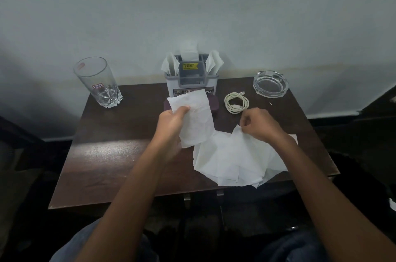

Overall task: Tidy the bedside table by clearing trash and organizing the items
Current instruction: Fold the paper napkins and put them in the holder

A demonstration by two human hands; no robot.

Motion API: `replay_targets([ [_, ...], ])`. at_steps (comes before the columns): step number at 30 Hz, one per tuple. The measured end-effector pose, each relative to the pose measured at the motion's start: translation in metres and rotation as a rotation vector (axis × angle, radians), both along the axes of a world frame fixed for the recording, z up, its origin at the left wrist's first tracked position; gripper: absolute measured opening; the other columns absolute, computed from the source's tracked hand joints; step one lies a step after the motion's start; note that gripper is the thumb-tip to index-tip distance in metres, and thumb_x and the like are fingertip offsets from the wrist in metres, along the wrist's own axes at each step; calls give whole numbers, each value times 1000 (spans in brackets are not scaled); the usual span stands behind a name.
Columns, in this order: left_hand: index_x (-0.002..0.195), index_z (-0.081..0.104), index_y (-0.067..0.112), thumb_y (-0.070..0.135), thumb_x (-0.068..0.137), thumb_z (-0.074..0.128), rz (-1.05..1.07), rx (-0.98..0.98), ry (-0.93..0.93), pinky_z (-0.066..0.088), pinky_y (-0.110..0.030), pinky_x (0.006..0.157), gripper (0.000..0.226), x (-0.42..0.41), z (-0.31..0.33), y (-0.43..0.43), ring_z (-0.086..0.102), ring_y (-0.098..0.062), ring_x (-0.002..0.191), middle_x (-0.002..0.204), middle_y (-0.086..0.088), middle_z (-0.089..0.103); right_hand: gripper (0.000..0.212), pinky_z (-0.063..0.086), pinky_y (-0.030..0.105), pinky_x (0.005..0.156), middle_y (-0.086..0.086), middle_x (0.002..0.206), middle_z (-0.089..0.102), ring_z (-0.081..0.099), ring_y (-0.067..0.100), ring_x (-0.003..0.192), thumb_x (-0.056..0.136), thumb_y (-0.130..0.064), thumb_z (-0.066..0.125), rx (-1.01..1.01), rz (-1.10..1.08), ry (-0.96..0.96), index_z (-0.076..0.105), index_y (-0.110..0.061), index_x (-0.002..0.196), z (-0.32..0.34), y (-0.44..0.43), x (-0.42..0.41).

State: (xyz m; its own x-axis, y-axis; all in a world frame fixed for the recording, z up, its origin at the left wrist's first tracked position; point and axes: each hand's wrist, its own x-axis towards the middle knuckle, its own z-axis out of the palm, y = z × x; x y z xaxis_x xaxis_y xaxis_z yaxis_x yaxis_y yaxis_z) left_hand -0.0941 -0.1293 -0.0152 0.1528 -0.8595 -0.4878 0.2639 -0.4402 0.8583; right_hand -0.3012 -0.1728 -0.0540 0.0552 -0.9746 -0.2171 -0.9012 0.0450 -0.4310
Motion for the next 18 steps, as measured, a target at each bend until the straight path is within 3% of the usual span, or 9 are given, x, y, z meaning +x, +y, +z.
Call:
replay_targets([
  [3, 104, 59, 5, 19, 94, 51, -10, 8, -22, 53, -30, 61, 19, 2, 0, -1, 65, -19, 78, 91, -6, 66, 22, 49, 32, 69, -4, 68, 60, 59, 18, 73, 73, -1, 62, -13, 26, -77, 59, -20, 61, 6, -1, -2],
  [7, 103, 60, 6, 23, 93, 52, -55, 26, -106, 53, -39, 77, 21, 3, -3, -2, 64, -25, 86, 98, -9, 66, 25, 45, 24, 64, 1, 65, 62, 54, 8, 60, 69, 7, 69, 81, 98, -345, 61, -15, 62, 38, 1, -4],
  [9, 95, 60, 9, 25, 93, 53, -96, 27, -159, 52, -36, 71, 18, 1, -2, -1, 62, -21, 79, 90, -5, 64, 23, 46, 19, 62, 8, 70, 63, 55, 9, 61, 71, 11, 69, 147, 161, -456, 61, -10, 67, 57, 5, -3],
  [12, 99, 62, 11, 27, 91, 55, -188, 19, -188, 51, -35, 71, 20, -5, -3, -1, 63, -20, 79, 89, -4, 65, 19, 47, 16, 67, 12, 78, 63, 57, 15, 71, 72, 12, 69, 187, 264, -571, 61, -4, 77, 80, 11, 4],
  [18, 108, 65, 6, 23, 91, 51, -375, 40, -103, 52, -37, 79, 27, -18, 0, 6, 66, -25, 90, 103, -11, 69, 24, 49, 14, 66, 7, 77, 65, 59, 8, 67, 72, 7, 72, 147, 333, -642, 63, -11, 83, 87, 13, 23],
])
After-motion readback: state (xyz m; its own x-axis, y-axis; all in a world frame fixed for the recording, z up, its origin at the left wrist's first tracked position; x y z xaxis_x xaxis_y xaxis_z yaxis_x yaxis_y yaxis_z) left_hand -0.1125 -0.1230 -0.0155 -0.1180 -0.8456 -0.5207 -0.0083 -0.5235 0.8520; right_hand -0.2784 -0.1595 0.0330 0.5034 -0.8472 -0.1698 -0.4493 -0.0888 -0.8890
